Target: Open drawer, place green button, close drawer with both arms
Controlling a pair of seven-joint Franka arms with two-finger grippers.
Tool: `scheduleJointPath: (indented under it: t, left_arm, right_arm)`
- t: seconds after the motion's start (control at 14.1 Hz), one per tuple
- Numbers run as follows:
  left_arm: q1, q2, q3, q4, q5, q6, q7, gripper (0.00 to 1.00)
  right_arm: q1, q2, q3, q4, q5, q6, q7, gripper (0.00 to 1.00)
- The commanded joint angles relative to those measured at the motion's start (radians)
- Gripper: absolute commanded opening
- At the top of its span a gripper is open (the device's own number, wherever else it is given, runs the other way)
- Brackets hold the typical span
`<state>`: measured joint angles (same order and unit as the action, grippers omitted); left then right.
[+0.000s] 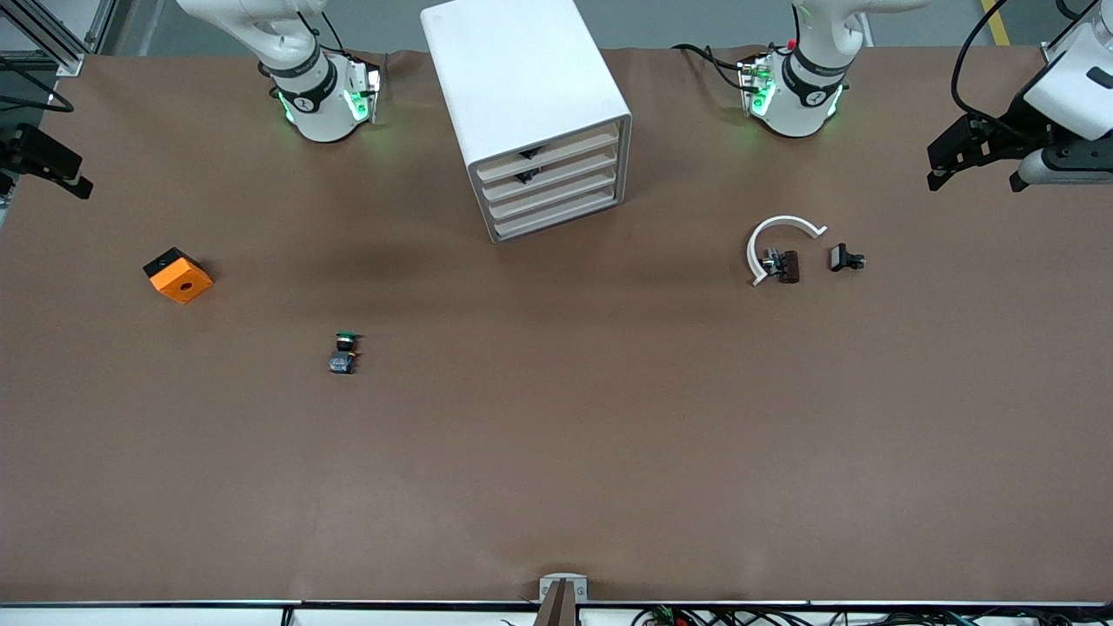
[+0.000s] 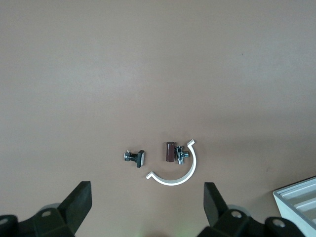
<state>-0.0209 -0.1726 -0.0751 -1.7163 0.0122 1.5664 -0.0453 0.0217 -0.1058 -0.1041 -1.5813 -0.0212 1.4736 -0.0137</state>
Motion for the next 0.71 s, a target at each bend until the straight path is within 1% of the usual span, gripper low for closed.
scheduleJointPath:
  t: [0.0,0.28,0.43,0.64]
  left_arm:
    - [0.001,0.012,0.004,0.026,-0.014,-0.025,0.002,1.0]
    - [0.004,0.018,0.006,0.026,-0.015,-0.026,0.019,1.0]
    - [0.006,0.038,0.006,0.026,-0.017,-0.035,0.024,1.0]
    - [0.004,0.076,0.006,0.02,-0.084,-0.054,0.035,1.0]
  right_arm:
    - [-0.006,-0.029,0.003,-0.026,-0.003,0.005,-0.011,1.0]
    - [-0.006,-0.029,0.003,-0.025,-0.003,0.005,-0.011,1.0]
    - [-0.006,-0.028,0.003,-0.025,-0.003,0.005,-0.011,1.0]
    - [-0.008,-0.028,0.003,-0.025,-0.003,0.004,-0.011,1.0]
